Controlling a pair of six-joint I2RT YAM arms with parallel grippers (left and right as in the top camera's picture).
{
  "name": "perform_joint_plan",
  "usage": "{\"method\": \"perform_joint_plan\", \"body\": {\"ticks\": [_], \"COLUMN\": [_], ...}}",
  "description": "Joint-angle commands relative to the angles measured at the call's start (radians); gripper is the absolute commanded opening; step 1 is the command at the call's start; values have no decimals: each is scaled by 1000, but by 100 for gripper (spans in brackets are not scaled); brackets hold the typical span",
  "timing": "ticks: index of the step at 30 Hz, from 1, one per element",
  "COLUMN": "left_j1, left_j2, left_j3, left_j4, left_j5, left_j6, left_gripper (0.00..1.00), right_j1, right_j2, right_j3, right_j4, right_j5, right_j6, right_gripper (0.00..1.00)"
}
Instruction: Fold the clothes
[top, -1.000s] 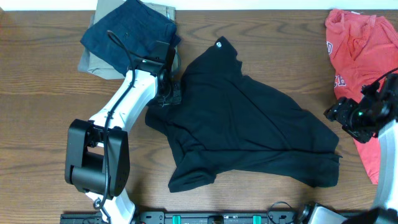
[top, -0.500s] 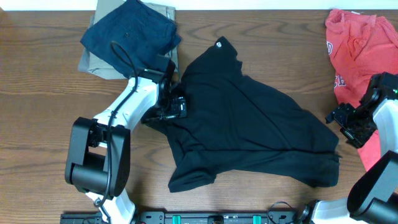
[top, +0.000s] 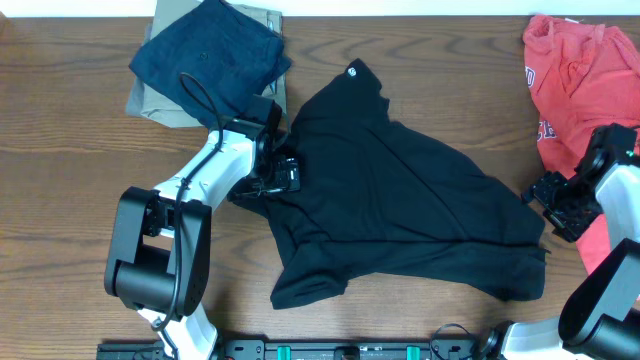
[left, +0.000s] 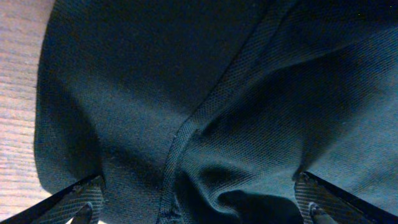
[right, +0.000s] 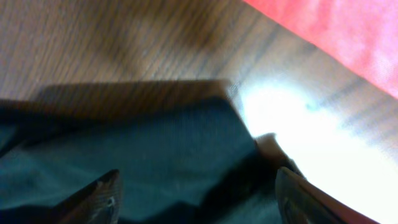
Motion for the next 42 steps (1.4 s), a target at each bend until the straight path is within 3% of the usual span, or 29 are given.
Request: {"method": "perform_joint_plan", "body": {"ticks": [1, 19, 29, 33, 37, 39, 42], "left_j1": [0, 0, 0, 0, 0, 0, 0], "left_j2": [-3, -3, -3, -3, -3, -3, -3], "left_j3": [-12, -12, -12, -12, -12, -12, -12], "left_j4": [-3, 19, 31, 31, 32, 32, 32], "left_j5": [-11, -8, -8, -8, -8, -8, -8], "left_j6": [2, -28, -28, -28, -28, -28, -27], "left_gripper": [98, 98, 98, 98, 98, 98, 98], "right_j1": [-4, -3, -3, -3, 9, 17, 24], "right_j2": [3, 5, 5, 5, 5, 5, 5], "right_j3": [-45, -146, -183, -183, -183, -185, -185], "right_j4": [47, 216, 253, 267, 275, 283, 292], "right_j5": [1, -122, -121, -122, -122, -121, -121], "right_j6": [-21, -65, -72, -72, -71, -71, -68], "right_gripper": [72, 64, 50, 31, 24, 4, 1]}}
